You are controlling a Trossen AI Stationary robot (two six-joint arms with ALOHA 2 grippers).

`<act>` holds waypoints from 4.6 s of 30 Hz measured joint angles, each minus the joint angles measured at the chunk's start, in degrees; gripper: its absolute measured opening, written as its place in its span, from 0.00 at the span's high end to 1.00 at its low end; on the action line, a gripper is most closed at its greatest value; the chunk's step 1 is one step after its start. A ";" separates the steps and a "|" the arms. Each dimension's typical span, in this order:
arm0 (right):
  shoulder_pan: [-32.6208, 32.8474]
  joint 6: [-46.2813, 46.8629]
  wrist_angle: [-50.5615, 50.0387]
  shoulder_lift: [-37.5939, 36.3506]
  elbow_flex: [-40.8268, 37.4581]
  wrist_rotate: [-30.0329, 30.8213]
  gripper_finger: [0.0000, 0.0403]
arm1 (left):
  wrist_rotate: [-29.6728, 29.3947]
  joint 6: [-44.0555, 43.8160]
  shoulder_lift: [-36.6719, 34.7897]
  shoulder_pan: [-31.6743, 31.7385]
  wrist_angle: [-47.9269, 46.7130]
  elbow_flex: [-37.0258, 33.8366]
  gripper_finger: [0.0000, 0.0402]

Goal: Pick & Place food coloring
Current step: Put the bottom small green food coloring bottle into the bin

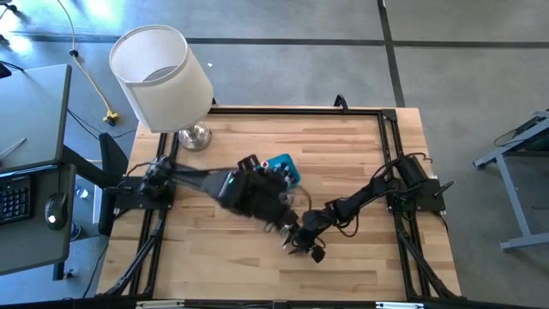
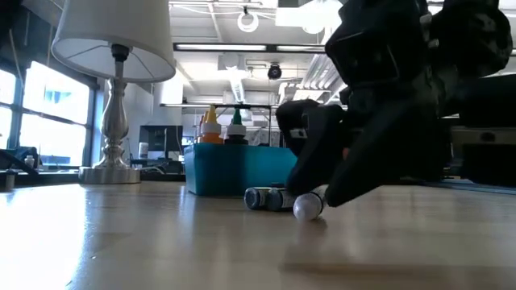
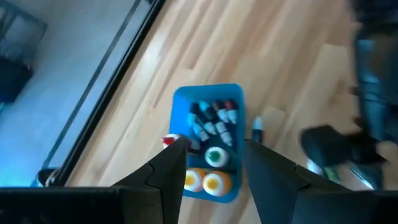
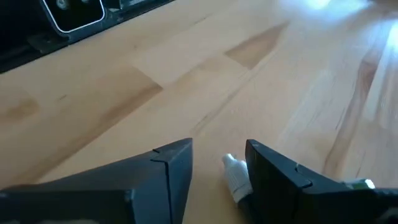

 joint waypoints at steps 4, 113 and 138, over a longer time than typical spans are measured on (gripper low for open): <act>-0.04 -1.67 0.04 -0.07 -0.29 0.16 0.65 | -2.58 -1.41 0.03 -4.42 0.15 -0.94 0.62; 8.63 52.45 -47.76 -1.62 14.80 37.78 0.71 | -5.61 -15.96 -6.14 -7.94 43.10 -49.09 0.62; -21.47 16.73 -39.97 -14.27 12.21 22.61 0.80 | -2.98 -13.25 -6.16 -7.94 44.44 -49.03 0.62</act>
